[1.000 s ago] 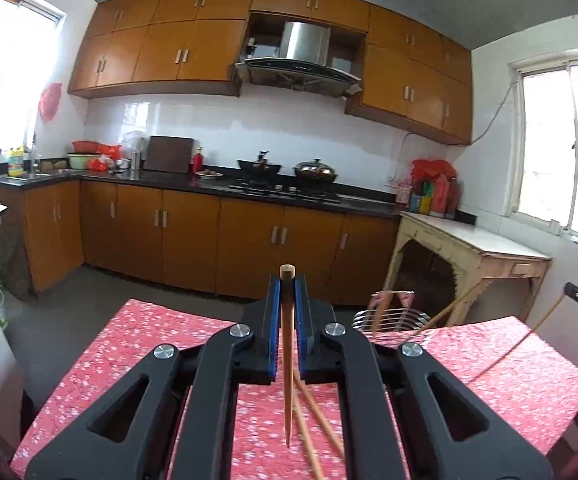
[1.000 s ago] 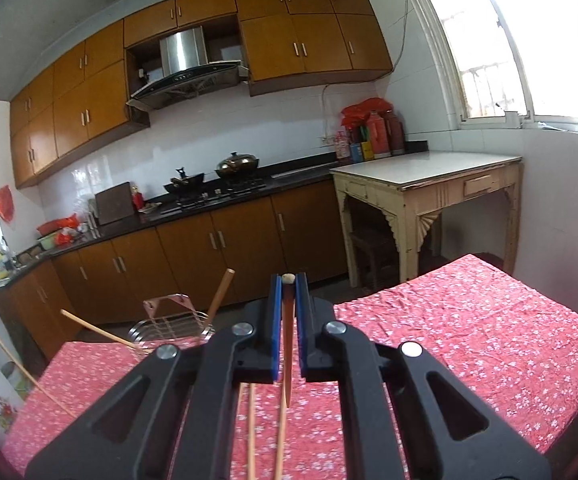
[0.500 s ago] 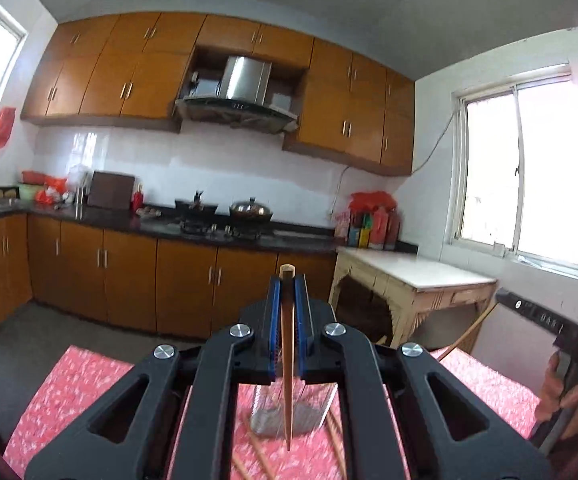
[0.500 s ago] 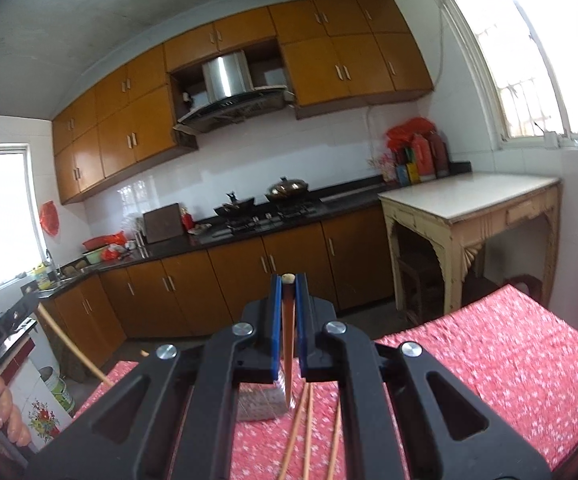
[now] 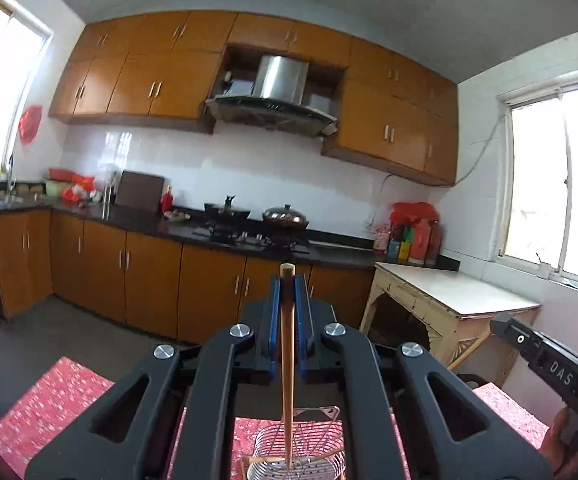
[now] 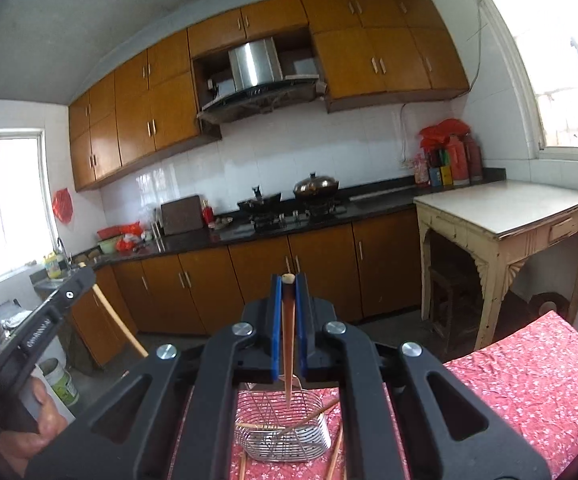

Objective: Organize utensils
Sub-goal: 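Lower the chopsticks into the wire holder and open both grippers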

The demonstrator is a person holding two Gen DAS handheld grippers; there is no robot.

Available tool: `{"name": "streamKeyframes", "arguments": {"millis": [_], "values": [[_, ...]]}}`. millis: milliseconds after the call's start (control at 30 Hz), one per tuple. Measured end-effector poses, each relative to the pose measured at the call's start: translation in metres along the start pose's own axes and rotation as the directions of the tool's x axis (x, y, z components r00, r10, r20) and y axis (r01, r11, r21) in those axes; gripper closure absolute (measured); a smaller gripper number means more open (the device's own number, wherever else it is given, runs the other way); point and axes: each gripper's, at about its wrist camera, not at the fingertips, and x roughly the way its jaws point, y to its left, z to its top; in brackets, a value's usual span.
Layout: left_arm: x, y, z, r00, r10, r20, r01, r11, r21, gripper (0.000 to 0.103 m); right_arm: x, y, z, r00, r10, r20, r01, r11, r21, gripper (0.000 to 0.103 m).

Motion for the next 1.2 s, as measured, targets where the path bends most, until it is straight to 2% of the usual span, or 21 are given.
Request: {"name": "streamKeyframes", "arguments": {"millis": [333, 600, 667, 700, 767, 833, 1200], "values": [[0.041, 0.007, -0.013, 0.999, 0.032, -0.033, -0.031, 1.0, 0.002, 0.096, 0.068, -0.011, -0.03, 0.99, 0.031, -0.137, -0.023, 0.998, 0.058, 0.095], [0.064, 0.007, -0.028, 0.993, 0.054, -0.109, -0.052, 0.999, 0.014, 0.096, 0.099, -0.016, -0.049, 0.978, 0.026, -0.209, -0.014, 0.998, 0.058, 0.095], [0.064, 0.011, -0.026, 0.99, 0.06, -0.127, -0.06, 0.998, 0.001, 0.095, 0.098, -0.018, -0.05, 0.98, -0.009, -0.201, 0.015, 0.999, 0.032, 0.092], [0.062, 0.013, -0.025, 0.99, 0.057, -0.13, -0.058, 0.998, -0.003, 0.094, 0.096, -0.02, -0.051, 0.981, -0.024, -0.191, 0.029, 0.999, 0.022, 0.085], [0.056, 0.016, -0.021, 0.99, 0.076, -0.116, -0.076, 0.997, 0.006, 0.079, 0.089, -0.024, -0.05, 0.984, -0.046, -0.17, 0.05, 0.999, 0.02, 0.078], [0.05, 0.019, -0.016, 0.991, 0.089, -0.103, -0.089, 0.996, 0.01, 0.071, 0.082, -0.029, -0.049, 0.985, -0.053, -0.163, 0.058, 0.998, 0.031, 0.077], [0.0, 0.051, -0.003, 0.984, 0.139, -0.114, -0.14, 0.99, -0.004, 0.067, 0.027, -0.06, -0.063, 0.975, -0.148, -0.166, 0.159, 0.986, 0.053, 0.075]]}}
